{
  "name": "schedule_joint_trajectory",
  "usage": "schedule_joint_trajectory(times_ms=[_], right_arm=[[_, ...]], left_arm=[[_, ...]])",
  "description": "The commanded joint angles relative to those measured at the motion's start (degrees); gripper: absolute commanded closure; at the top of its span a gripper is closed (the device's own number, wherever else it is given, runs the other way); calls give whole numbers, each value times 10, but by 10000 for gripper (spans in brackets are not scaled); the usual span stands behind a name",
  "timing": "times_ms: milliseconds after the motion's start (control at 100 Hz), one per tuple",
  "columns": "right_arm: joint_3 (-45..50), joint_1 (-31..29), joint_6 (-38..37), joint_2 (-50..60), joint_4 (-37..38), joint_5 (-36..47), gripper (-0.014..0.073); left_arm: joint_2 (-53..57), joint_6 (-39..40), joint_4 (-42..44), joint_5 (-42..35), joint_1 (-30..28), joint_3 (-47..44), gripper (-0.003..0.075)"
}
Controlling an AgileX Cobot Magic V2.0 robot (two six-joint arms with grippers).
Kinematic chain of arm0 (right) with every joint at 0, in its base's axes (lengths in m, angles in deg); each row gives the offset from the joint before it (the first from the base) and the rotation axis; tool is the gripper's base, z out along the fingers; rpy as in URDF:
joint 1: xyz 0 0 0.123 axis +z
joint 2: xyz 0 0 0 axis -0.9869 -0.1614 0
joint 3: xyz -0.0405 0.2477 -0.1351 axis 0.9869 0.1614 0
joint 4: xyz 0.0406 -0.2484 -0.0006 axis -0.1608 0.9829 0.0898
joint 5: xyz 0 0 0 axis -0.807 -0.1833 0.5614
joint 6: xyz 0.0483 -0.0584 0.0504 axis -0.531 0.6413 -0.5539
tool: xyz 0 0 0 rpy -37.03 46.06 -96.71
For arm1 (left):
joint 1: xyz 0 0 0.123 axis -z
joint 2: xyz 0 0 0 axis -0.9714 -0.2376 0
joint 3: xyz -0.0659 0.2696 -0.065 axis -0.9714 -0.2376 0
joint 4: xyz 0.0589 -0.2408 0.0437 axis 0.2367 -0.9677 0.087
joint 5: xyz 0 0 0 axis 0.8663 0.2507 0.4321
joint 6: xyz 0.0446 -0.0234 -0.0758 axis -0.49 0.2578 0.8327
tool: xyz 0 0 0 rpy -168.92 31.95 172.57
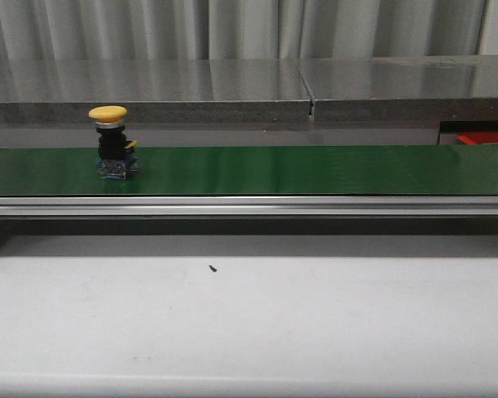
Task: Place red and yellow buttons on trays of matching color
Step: 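Move the left gripper back over a red button in the cluster, then grasp the red button with the left gripper and set it on the belt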
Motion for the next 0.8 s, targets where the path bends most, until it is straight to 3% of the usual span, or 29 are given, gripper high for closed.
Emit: schedule_joint_trajectory(times_ms=[0,320,790], right_arm=[[-15,0,3,3,-7,31,692],[-15,0,3,3,-7,31,692],[-15,0,3,3,-7,31,692]], left_arm=[[68,-2,-8,-5,28,19,739],[91,0,39,41,119,9,739],[120,2,44,-13,146,-107,739]])
